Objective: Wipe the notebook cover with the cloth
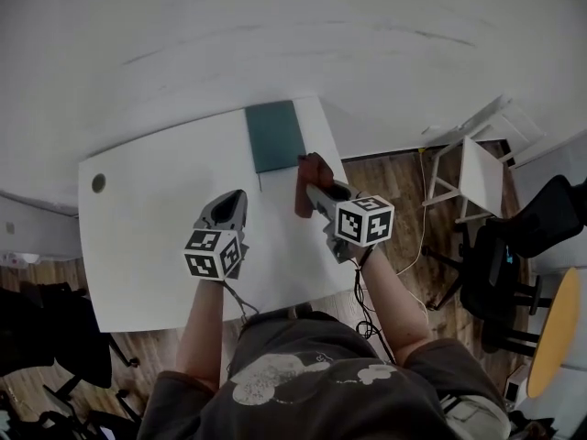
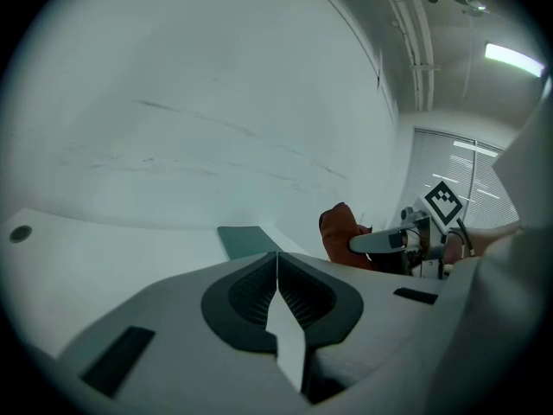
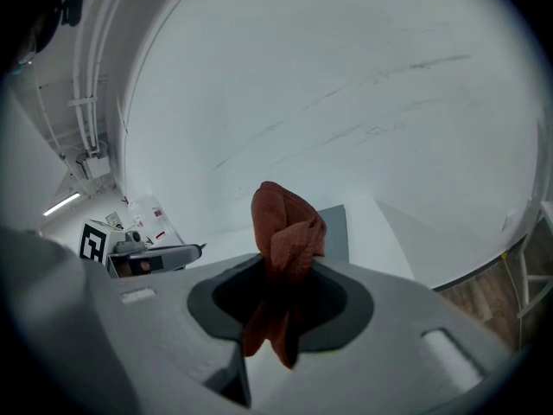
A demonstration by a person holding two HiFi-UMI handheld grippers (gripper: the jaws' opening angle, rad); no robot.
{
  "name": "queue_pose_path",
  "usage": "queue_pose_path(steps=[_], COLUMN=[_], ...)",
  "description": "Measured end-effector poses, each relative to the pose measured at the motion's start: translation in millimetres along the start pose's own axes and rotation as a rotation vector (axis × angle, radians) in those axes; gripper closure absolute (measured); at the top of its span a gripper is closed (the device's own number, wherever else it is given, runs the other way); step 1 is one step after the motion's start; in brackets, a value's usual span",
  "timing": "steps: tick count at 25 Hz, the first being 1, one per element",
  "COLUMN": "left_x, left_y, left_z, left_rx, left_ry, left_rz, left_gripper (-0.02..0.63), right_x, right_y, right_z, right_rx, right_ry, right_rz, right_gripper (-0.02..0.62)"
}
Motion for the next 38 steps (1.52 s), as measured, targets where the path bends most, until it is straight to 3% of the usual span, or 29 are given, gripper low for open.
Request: queue_pose_path(steps=[10,18,38], left_x=[51,54,48], left_y=[-3,17,50], left_z=[-60,-98,-166], left_rx=[0.060,0.106,0.258], left_ry=[0.106,0.175,0.121], left_rz=[0.003,0.015,-0.033], left_gripper=[0.600,0.600,0.600], right_x=[0,-3,-41], right_y=[-27,-42,-79], right_z=[-64,-99,-170], right_rx=[0.012,0.009,0.095], right_ry=[0.061,0.104,0.003], right_rz=[-0.010,-0.018,0.020], right_gripper=[0.489,0.489,0.489])
Point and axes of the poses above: the fingertips, and each gripper's own axes: z backward along the fingers, x to its left, y out of its underside, the point moved 4 cm from there along z, backward along the fingers, and after that the axes turned 14 degrees about -z, right-handed, at the moved point
